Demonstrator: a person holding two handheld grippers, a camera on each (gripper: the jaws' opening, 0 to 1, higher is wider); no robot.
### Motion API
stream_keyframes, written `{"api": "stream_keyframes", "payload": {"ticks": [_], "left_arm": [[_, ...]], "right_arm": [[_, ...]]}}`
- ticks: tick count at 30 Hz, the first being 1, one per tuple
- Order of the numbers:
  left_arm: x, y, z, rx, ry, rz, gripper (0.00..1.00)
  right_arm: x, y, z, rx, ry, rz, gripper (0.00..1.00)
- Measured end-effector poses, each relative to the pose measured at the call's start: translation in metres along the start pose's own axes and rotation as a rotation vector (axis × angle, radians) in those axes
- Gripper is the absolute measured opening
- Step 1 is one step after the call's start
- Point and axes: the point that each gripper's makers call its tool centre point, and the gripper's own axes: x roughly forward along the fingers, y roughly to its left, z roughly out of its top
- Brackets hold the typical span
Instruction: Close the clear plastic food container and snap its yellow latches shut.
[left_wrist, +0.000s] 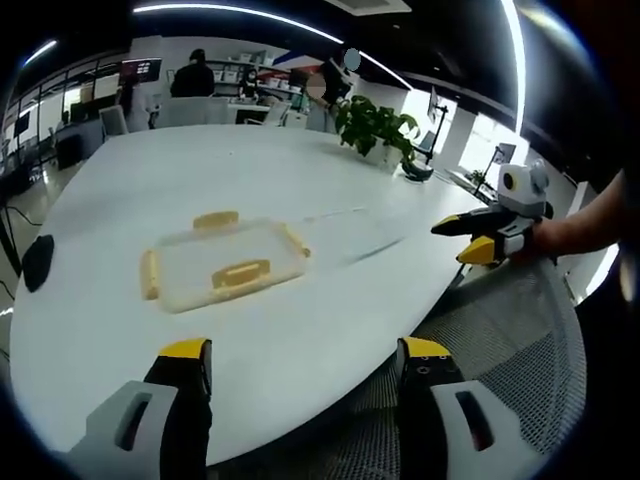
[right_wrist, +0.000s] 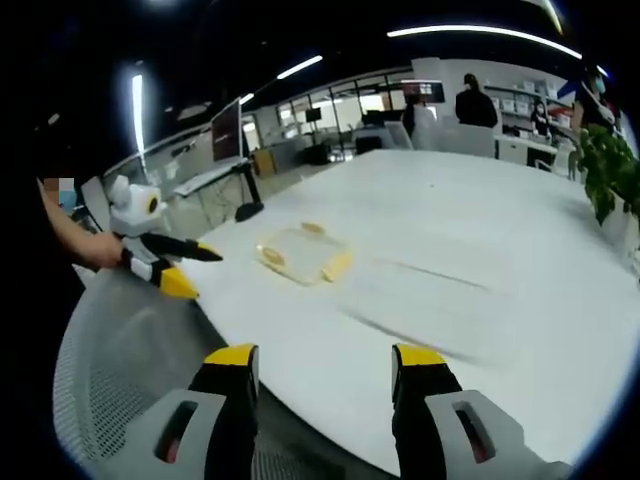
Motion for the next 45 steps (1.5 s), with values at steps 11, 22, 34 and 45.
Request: {"api": "stream_keyframes", "payload": {"ticks": [11,22,34,45], "left_arm": [[0.000,0.001,0.002,0.005,-0.003,-0.002,0.78],[0.001,-0.002,0.003,0.008,0.003,-0.011,0.82],[0.002,-0.004,0.007,0.006,-0.008,-0.025,0.81],[-0.002,0.005,0.015,-0.019,-0.026,-0.004,0.81]], "right_arm": [[-0.001,0.005,0.002,-0.048,0.006,0.031,0.51],[-0.004,0.005,0.005,-0.039,0.006,0.066,0.50],[-0.003,0.006,0.016,-0.072,0.012,0.111,0.51],[0.009,0.008,0.035,-0.076,-0.023,0.128,0.51]]}}
